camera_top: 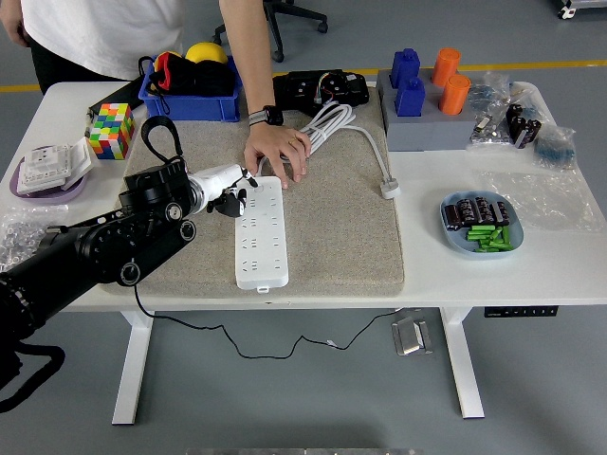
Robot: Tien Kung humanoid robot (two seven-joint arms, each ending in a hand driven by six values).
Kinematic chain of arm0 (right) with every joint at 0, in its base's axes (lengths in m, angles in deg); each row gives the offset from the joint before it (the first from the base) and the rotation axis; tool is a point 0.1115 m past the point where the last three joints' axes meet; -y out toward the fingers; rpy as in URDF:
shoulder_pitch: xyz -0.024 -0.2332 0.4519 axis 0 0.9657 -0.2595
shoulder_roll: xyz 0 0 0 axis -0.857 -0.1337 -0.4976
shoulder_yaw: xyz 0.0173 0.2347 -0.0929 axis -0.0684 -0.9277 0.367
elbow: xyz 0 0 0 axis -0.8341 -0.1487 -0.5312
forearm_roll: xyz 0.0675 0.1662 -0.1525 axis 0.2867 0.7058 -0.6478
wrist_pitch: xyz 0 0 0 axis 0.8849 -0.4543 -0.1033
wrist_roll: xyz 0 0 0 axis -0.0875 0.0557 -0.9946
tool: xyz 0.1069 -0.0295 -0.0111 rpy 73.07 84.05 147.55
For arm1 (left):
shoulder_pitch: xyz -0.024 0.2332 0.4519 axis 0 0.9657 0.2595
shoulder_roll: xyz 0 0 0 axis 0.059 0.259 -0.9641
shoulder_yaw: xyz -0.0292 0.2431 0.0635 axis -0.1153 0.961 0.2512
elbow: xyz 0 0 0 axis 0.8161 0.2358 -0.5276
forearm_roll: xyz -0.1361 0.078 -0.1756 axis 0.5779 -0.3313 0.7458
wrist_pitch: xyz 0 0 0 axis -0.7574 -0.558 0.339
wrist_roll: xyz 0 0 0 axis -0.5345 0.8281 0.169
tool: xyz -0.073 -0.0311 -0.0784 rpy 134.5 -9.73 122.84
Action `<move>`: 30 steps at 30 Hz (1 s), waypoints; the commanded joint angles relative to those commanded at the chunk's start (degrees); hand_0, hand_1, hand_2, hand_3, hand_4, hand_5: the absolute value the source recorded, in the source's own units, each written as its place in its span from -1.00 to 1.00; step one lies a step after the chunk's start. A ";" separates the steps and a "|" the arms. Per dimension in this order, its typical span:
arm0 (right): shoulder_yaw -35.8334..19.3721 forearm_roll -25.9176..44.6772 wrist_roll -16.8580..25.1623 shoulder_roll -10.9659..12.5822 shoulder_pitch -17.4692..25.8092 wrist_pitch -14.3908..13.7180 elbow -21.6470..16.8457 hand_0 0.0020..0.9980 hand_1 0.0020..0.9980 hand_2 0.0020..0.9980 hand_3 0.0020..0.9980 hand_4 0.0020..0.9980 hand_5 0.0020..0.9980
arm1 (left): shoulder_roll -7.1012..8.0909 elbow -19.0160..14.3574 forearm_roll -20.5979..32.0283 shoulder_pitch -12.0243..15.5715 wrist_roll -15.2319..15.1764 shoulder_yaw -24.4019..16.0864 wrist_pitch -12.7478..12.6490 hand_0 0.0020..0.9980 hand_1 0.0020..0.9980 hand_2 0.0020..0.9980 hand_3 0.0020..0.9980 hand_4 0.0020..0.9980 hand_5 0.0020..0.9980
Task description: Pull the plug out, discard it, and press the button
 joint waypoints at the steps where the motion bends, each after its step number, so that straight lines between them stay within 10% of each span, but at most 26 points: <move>1: 0.01 0.03 0.00 -0.08 0.02 0.02 -0.03 0.54 0.46 0.45 0.43 0.77 0.32 | -0.03 0.00 0.08 0.04 -0.07 0.13 -0.02 -0.88 -0.97 -0.72 0.64 -1.00 -1.00; 17: -0.25 -0.03 0.01 -0.25 -0.04 -0.01 -0.13 0.54 0.46 0.45 0.43 0.77 0.32 | 0.44 -0.49 -1.20 0.40 -0.73 -1.78 -0.52 -0.88 -0.97 -0.72 0.63 -1.00 -1.00; 25: -0.49 -0.23 -0.02 -0.39 -0.01 0.03 -0.16 0.54 0.46 0.45 0.43 0.77 0.32 | 3.77 -7.62 -7.04 5.01 -0.39 -13.28 -1.00 -0.88 -0.97 -0.72 0.63 -1.00 -1.00; 30: -0.90 -0.49 -0.04 -0.50 0.21 0.02 -0.13 0.54 0.46 0.45 0.43 0.77 0.32 | 6.48 -14.81 -11.49 10.82 -5.14 -22.57 -5.42 -0.87 -0.97 -0.72 0.62 -1.00 -1.00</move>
